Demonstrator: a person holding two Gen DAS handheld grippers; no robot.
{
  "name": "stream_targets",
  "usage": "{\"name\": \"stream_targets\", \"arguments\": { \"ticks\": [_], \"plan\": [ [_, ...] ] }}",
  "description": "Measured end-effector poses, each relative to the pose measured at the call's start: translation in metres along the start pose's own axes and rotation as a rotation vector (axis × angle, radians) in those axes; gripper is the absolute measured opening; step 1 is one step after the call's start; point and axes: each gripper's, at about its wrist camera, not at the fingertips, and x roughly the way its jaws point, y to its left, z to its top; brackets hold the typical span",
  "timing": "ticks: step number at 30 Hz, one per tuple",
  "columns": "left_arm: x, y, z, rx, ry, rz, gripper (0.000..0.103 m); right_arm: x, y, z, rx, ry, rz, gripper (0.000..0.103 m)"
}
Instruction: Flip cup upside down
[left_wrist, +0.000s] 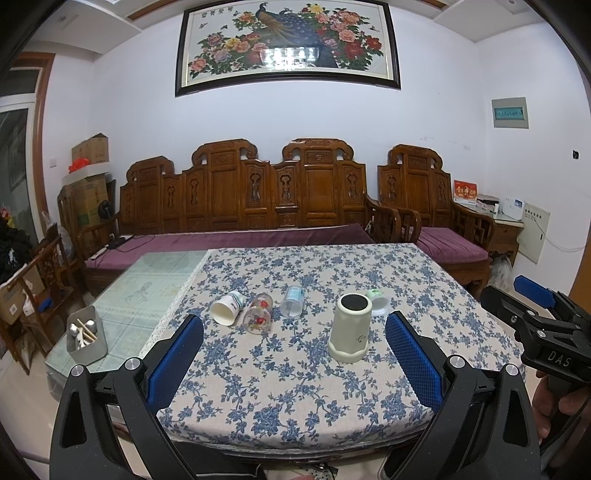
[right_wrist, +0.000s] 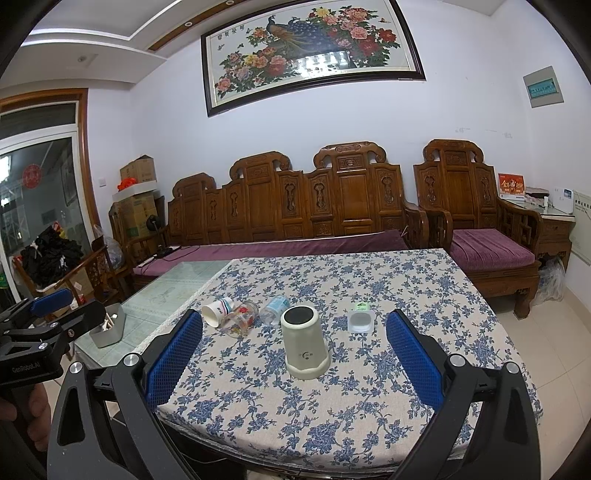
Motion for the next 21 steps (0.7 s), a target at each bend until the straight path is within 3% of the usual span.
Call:
{"name": "stream_targets", "arguments": {
  "ticks": [21],
  "plan": [
    [-0.0016,-0.0003,0.0007,-0.011,-0.001,-0.004,0.095,0.0013,0.0042,-0.0030,0.005,0.004,0.002,0.100]
  ]
}}
